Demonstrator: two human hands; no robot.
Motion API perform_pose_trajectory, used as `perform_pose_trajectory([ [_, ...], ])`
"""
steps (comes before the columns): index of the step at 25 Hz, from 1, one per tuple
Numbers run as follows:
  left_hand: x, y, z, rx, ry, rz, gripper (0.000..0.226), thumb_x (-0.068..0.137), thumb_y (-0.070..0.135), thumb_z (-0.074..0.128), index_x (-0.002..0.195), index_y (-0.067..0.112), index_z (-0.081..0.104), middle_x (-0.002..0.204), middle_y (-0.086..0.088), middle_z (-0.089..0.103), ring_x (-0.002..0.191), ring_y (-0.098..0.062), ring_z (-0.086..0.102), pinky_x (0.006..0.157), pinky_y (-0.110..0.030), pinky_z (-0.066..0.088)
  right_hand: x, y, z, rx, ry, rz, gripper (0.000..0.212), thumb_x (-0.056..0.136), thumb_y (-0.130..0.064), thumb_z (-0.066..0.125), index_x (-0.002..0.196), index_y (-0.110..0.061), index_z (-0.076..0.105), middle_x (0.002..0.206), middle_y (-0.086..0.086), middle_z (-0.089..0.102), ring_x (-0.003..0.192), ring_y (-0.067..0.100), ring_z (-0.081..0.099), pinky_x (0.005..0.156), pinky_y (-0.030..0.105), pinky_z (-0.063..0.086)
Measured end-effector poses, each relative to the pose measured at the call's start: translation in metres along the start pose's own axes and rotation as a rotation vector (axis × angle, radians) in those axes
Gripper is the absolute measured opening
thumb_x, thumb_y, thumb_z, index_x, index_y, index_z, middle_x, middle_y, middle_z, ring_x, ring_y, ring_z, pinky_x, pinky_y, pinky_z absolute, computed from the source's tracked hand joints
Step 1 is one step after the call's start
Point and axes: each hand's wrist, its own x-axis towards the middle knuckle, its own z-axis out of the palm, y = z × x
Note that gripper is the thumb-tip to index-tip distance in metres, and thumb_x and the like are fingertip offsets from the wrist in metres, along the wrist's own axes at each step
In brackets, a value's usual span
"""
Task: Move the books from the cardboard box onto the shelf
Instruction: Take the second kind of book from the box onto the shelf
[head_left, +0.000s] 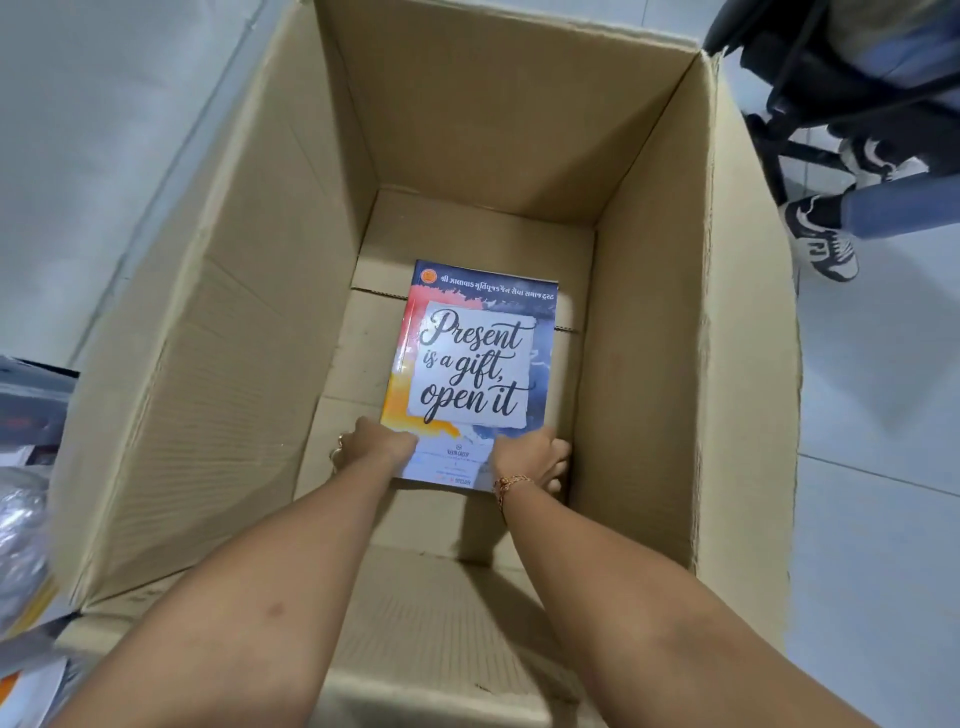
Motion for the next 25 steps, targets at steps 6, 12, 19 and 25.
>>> perform_pose_trajectory([
  [6, -0.05, 0.0, -0.051, 0.071, 0.245, 0.187, 0.032, 0.088, 0.003, 0.049, 0.118, 0.001, 0.06, 0.132, -0.018, 0.054, 0.122, -0.035, 0.052, 0.098, -0.041, 0.047, -0.055, -0.024, -0.029, 0.072, 0.068, -0.15, 0.034, 0.08, -0.006, 0.06, 0.113, -0.004, 0.049, 0.129, 0.017, 0.041, 0.123, 0.034, 0.035, 0.104, 0.044, 0.027],
  [12, -0.155, -0.039, -0.155, -0.108, 0.642, 0.441, 0.026, 0.091, 0.005, 0.05, 0.116, 0.004, 0.056, 0.125, -0.017, 0.052, 0.116, -0.035, 0.051, 0.095, -0.042, 0.045, -0.172, -0.064, -0.078, 0.49, 0.129, -0.431, 0.037, 0.082, -0.01, 0.064, 0.111, 0.005, 0.048, 0.126, 0.023, 0.042, 0.124, 0.036, 0.033, 0.105, 0.046, 0.024],
  [19, -0.324, -0.192, -0.293, -0.303, 1.663, 0.58, 0.058, 0.078, 0.02, 0.066, 0.131, 0.002, 0.053, 0.103, -0.022, 0.061, 0.087, -0.039, 0.061, 0.075, -0.04, 0.054, -0.405, -0.101, -0.147, 1.226, -0.089, -1.123, 0.055, 0.076, -0.014, 0.065, 0.123, 0.007, 0.045, 0.105, -0.011, 0.04, 0.108, 0.016, 0.043, 0.088, 0.001, 0.034],
  [25, -0.426, -0.322, -0.362, -0.589, 1.991, 0.378, 0.061, 0.087, 0.026, 0.06, 0.141, 0.007, 0.04, 0.108, -0.013, 0.048, 0.1, -0.028, 0.048, 0.087, -0.027, 0.035, -0.588, -0.119, -0.179, 1.404, -0.294, -1.648, 0.065, 0.078, -0.008, 0.071, 0.133, 0.01, 0.041, 0.117, 0.028, 0.048, 0.11, 0.019, 0.042, 0.099, 0.005, 0.029],
])
